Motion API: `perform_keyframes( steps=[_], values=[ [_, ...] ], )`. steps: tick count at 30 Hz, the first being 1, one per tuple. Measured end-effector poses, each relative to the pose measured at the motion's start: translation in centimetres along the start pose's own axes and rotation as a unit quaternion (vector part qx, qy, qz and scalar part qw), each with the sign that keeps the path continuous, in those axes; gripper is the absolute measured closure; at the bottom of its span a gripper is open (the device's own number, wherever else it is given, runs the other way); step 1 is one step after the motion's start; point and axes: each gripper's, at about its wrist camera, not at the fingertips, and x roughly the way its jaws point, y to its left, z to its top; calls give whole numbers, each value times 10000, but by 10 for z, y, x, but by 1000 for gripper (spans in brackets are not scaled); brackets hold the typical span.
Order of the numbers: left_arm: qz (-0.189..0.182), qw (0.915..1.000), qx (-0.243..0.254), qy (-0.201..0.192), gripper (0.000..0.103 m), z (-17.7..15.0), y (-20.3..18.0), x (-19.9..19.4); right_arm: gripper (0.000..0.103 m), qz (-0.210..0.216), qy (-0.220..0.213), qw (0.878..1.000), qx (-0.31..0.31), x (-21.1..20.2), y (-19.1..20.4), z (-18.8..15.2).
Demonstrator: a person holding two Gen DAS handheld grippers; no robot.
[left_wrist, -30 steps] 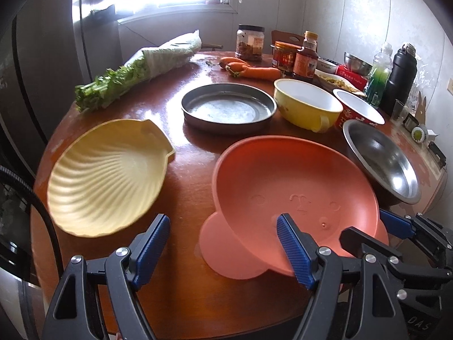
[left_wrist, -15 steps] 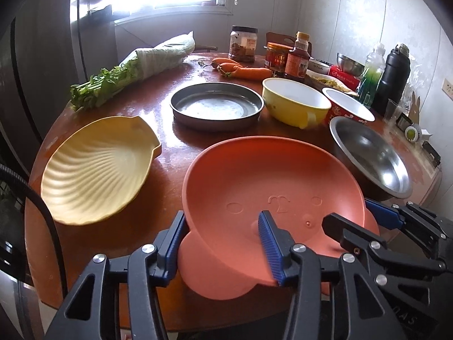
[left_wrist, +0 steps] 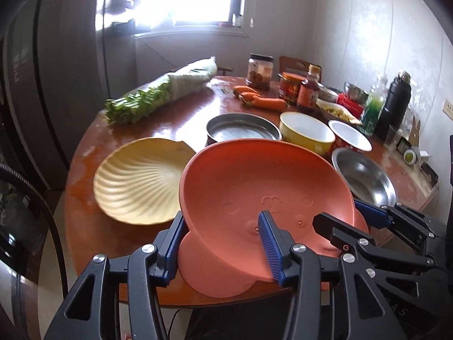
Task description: Organize plates and bowls
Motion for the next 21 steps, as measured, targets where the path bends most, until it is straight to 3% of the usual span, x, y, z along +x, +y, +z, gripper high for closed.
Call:
perform_keyframes(
  steps=[13, 21],
  values=[
    [181, 9988, -391, -226, 52, 4, 38, -17, 56, 193, -137, 9993, -297, 3, 37, 20],
    [292, 9975, -519, -384, 52, 23, 67, -23, 56, 366, -285, 9984, -322, 7, 57, 47]
  ],
)
